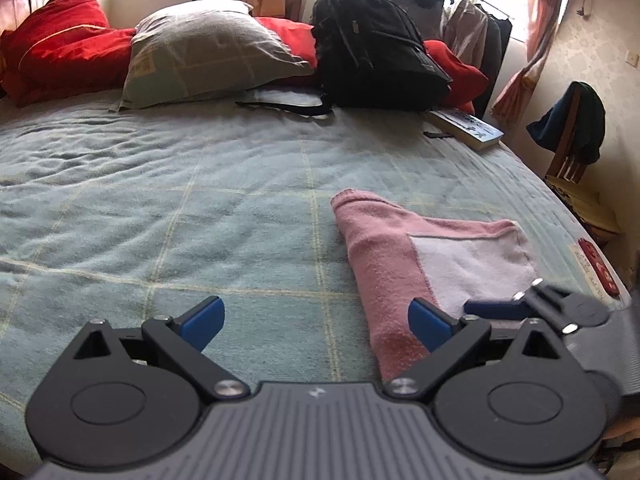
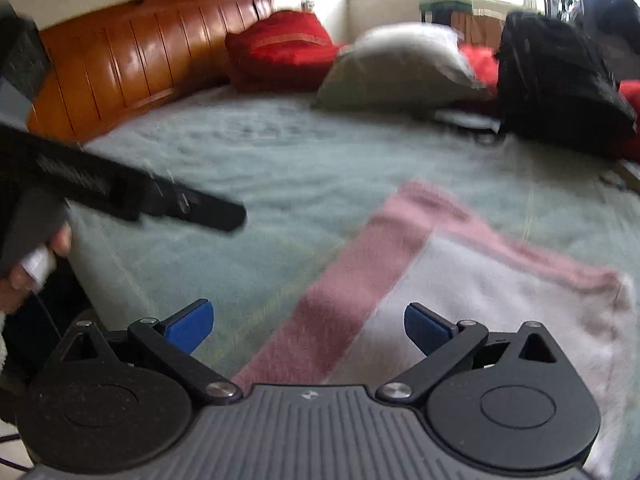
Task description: Fold clothes
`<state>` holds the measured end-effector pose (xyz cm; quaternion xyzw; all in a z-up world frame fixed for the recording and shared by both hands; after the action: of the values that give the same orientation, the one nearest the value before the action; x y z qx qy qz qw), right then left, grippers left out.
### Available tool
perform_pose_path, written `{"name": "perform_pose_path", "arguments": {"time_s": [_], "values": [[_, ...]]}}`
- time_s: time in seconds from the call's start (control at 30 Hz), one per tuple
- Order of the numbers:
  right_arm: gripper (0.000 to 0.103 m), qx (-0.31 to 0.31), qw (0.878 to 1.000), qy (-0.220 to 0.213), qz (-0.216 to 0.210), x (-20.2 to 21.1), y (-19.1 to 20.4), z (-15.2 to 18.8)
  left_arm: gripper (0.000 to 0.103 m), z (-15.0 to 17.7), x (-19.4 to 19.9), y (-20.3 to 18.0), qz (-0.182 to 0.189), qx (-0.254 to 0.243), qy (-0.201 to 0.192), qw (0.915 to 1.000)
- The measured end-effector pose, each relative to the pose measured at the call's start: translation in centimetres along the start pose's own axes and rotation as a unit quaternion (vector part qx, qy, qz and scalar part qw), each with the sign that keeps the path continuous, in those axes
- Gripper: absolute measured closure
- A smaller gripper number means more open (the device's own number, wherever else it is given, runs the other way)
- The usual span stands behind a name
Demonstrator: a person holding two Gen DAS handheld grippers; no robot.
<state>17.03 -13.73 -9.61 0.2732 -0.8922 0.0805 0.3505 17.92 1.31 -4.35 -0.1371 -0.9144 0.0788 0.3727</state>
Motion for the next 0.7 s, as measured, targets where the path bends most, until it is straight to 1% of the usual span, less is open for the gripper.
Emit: {"name": "perform_pose_path", "arguments": {"time_s": [0.1,0.17,0.27,0.37,0.47,0.5,0.57,0.6,0.7], "values": [[0.0,-0.002,1.0,-0.002,0.008,0.9,-0.3,0.8,0.005,0.1,0.3,0.0,0.001,0.001,-0.001,1.0],[0.0,-0.016,1.0,-0.018,0.015,2.3,-1.1,0.5,0.005,0.2,0.1,0.0,0.001,0.003,0.001,1.0],[0.0,-0.041,0.997,-0.046,0.053,4.3,-3.6,0.1,0.005,0.3,-0.1,-0.4,0.005,0.001,0.004,1.0],[0.0,-0.082,0.992,-0.043,0.082,4.8,-6.8,0.9,0.005,0.5,-0.3,-1.2,0.016,-0.008,0.008,0.9998],[0.0,-0.118,0.985,-0.014,0.125,4.3,-9.9,3.2,0.005,0.6,-0.4,-1.7,0.021,-0.013,0.011,0.9996],[0.0,-0.119,0.984,-0.014,0.133,4.4,-10.5,3.8,0.005,0.6,-0.4,-1.7,0.019,-0.013,0.011,0.9997],[0.0,-0.116,0.984,-0.022,0.13,5.1,-10.6,4.0,0.005,0.4,-0.4,-1.6,0.017,-0.012,0.012,0.9997],[0.0,-0.116,0.985,-0.028,0.125,5.4,-10.4,3.8,0.005,0.4,-0.4,-1.6,0.017,-0.011,0.012,0.9997],[0.0,-0.115,0.984,-0.047,0.128,6.2,-10.5,2.8,0.005,0.3,-0.6,-2.0,0.02,-0.012,0.014,0.9996]]}}
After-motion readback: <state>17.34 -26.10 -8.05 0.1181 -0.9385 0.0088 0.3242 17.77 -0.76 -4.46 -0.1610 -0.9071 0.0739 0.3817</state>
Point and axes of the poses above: each gripper's, at about its wrist camera, not at the fingertips, and x roughly against the way its jaws point, y to its left, z to its underside, the point moved 8 cm from there along -x, roughly the way its jaws point, and after that the axes turned 6 degrees about z, right-handed, at the moved point
